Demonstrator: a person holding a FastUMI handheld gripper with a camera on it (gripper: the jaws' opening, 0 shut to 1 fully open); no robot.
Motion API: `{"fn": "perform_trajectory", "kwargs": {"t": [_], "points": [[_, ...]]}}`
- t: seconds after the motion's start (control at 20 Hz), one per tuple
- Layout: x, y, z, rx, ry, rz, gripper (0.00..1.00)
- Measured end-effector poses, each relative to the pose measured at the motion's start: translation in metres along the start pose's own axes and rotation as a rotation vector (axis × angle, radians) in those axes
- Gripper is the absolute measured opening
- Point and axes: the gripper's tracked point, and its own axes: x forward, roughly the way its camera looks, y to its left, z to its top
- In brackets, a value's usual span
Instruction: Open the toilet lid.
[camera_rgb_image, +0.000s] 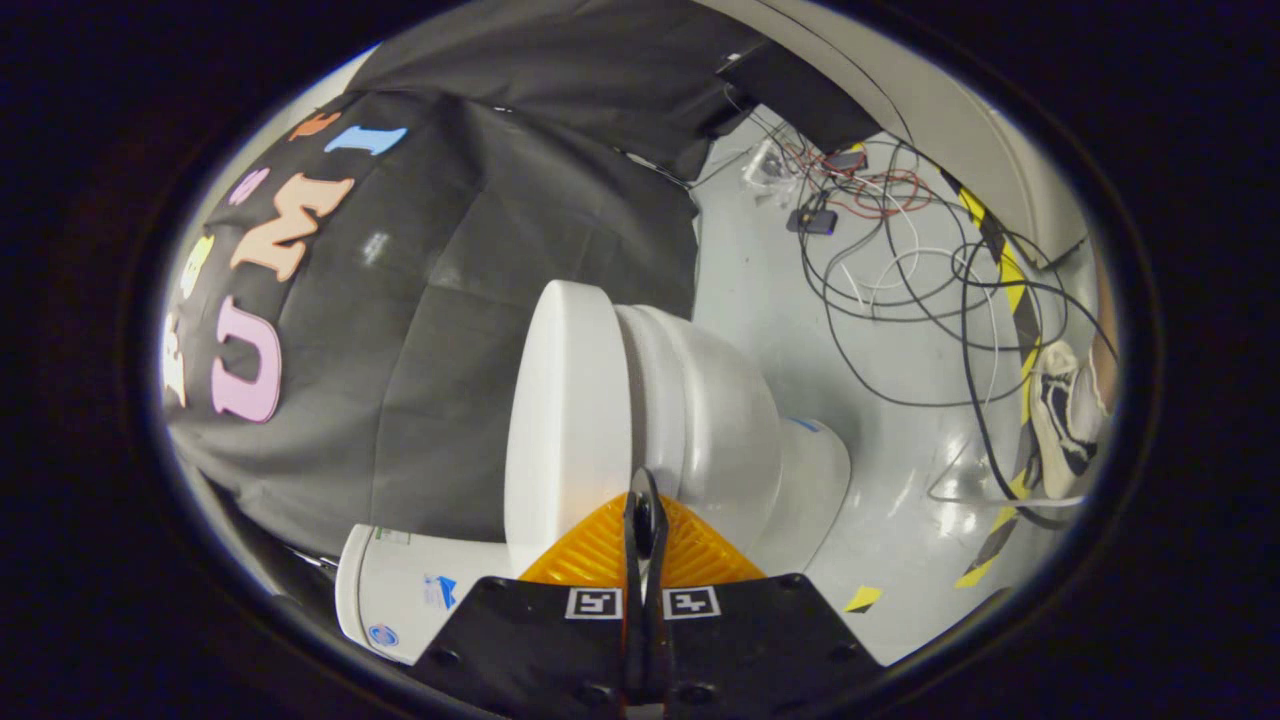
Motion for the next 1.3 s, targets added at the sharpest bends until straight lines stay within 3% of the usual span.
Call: {"fn": "perform_trajectory", "kwargs": {"t": [0.3,0.8,1.3], "points": [[-0.023,0.042,0.008,-0.201,-0.033,0.017,0.01],[-0.062,0.116,0.001,-0.493,-0.075,0.137,0.00],[-0.083,0.157,-0.015,-0.847,-0.103,0.169,0.00]]}}
